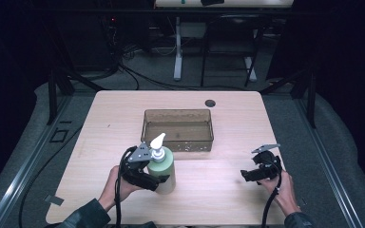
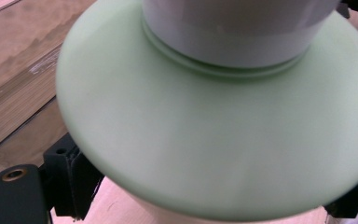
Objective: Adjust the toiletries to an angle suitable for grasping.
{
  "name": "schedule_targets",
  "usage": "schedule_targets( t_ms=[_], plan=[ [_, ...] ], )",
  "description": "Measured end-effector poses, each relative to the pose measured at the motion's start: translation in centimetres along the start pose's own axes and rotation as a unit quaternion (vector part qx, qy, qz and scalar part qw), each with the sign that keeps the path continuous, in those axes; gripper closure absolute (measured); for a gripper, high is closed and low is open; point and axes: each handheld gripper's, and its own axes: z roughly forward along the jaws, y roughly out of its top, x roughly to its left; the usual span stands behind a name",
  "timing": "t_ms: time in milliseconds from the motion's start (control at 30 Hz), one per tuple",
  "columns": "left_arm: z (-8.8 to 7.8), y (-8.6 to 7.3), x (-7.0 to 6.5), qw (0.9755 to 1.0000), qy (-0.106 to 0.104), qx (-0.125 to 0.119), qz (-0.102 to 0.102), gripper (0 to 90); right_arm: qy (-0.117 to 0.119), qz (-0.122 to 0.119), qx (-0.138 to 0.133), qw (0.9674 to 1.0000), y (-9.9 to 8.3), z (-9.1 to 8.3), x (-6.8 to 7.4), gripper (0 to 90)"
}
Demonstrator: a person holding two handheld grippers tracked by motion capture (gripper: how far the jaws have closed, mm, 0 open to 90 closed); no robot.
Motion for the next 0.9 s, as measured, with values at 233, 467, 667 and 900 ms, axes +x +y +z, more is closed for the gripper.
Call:
schedule_targets(
  t_ms=[233,467,667,900],
  plan=[
    [-0.4,-0.2,1.4,0.9999,0.009,0.004,-0.008,12.2,-0.003,-0.003,0.001,1.0000,0.0,0.0,0.0,5.0],
    [-0.8,-0.4,2.6,1.0000,-0.004,0.008,0.001,12.2,-0.003,-0.004,0.003,1.0000,0.0,0.1,0.0,5.1],
    [-0.9,-0.5,3.5,0.9996,-0.020,0.008,0.015,12.2,-0.004,-0.007,0.004,1.0000,0.0,0.1,0.1,5.1],
    [-0.9,-0.4,5.0,0.9989,-0.036,0.008,0.029,12.2,-0.007,-0.010,0.005,0.9999,0.0,0.2,0.1,5.1]
  ],
)
